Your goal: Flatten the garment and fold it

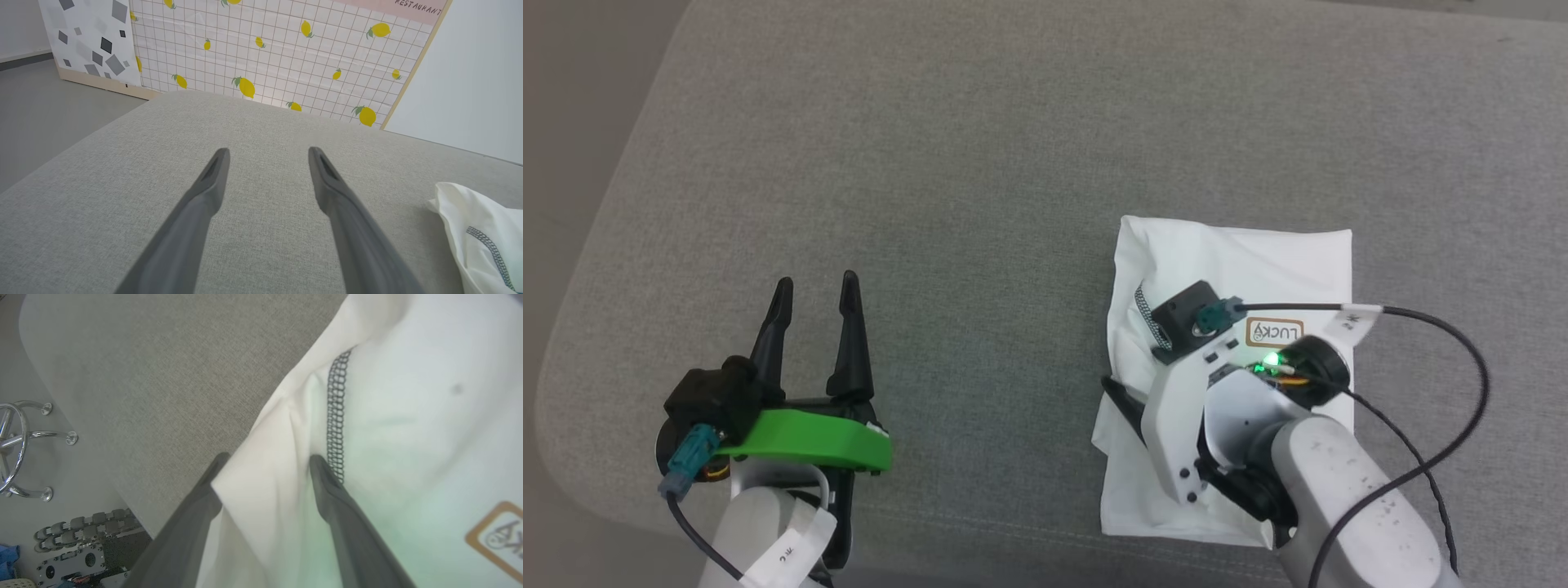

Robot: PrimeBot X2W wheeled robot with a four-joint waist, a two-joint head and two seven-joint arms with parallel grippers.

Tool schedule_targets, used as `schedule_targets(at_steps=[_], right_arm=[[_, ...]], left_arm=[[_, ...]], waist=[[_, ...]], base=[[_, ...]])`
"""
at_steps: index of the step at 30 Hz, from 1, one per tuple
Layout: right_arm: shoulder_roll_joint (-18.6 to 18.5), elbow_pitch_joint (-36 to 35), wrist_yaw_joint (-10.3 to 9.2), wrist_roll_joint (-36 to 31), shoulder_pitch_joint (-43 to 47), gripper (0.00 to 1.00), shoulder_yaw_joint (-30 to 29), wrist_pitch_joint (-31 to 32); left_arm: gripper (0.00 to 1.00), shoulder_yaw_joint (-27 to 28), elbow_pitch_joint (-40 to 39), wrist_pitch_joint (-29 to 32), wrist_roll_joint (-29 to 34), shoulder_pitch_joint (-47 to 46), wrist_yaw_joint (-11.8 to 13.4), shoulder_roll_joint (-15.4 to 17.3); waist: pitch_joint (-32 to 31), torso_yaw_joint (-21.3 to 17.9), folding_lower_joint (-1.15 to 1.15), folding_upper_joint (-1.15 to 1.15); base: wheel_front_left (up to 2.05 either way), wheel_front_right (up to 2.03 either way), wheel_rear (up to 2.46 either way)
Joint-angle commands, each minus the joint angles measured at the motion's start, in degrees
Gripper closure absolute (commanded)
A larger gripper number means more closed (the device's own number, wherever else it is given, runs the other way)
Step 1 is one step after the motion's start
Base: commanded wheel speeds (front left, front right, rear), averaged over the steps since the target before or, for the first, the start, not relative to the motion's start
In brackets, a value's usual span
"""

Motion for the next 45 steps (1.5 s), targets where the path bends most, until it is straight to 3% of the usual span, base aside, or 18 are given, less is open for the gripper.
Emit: schedule_targets(at_steps=[1, 9, 14, 18, 20, 25, 31, 37, 45], right_arm=[[0.0, -1.9, -0.09, 0.8, -0.3, 0.0, -0.4, -2.1], [0.0, -15.8, -0.09, 1.5, 5.0, 0.0, -9.6, -19.6], [0.0, -18.8, -0.09, 3.8, 8.9, 0.0, -17.9, -28.3], [0.0, -16.2, -0.09, 11.7, 11.3, 0.0, -24.1, -32.0], [0.0, -13.4, -0.09, 20.2, 11.8, 0.0, -26.9, -32.5], [0.0, -5.1, -0.09, 36.6, 11.3, 0.0, -31.4, -28.1], [0.0, 4.5, -0.09, 45.6, 8.5, 0.0, -35.2, -15.6], [0.0, 13.9, -0.09, 46.2, 4.3, 0.0, -36.9, -1.5], [0.0, 20.6, -0.09, 40.0, -0.4, 0.0, -36.1, 6.0]], left_arm=[[0.0, 0.1, -0.4, -0.3, 0.2, -0.2, 0.2, -0.2], [0.0, 0.9, -0.9, -0.3, 1.2, 1.2, 0.0, -0.2], [0.0, 1.0, -1.1, -0.3, 1.5, 2.0, 0.0, -0.2], [0.0, 0.9, -1.1, -0.3, 1.6, 2.6, -0.1, -0.2], [0.0, 0.9, -1.1, -0.3, 1.7, 2.8, -0.1, -0.2], [0.0, 0.8, -1.3, -0.3, 1.9, 3.2, -0.2, -0.2], [0.0, 0.2, -1.6, -0.3, 1.8, 3.1, 0.0, -0.2], [0.0, -0.3, -2.7, -0.3, 1.7, 2.4, -0.1, -0.2], [0.0, -1.4, -3.4, -0.3, 1.4, 0.8, -0.1, -0.2]], waist=[[-1.0, -0.7, -0.01, 0.0], [-4.6, -4.2, -0.01, 0.0], [-6.2, -6.1, -0.01, 0.0], [-7.0, -7.0, -0.01, 0.0], [-7.3, -7.2, -0.01, 0.0], [-7.5, -7.4, -0.01, 0.0], [-7.3, -7.3, -0.01, 0.0], [-6.6, -6.8, -0.01, 0.0], [-4.8, -5.6, -0.01, 0.0]], base=[[0.0, 0.0, 0.0], [0.0, 0.0, 0.0], [0.0, 0.0, 0.0], [0.0, 0.0, 0.0], [0.0, 0.0, 0.0], [0.0, 0.0, 0.0], [0.0, 0.0, 0.0], [0.0, 0.0, 0.0], [0.0, 0.0, 0.0]])
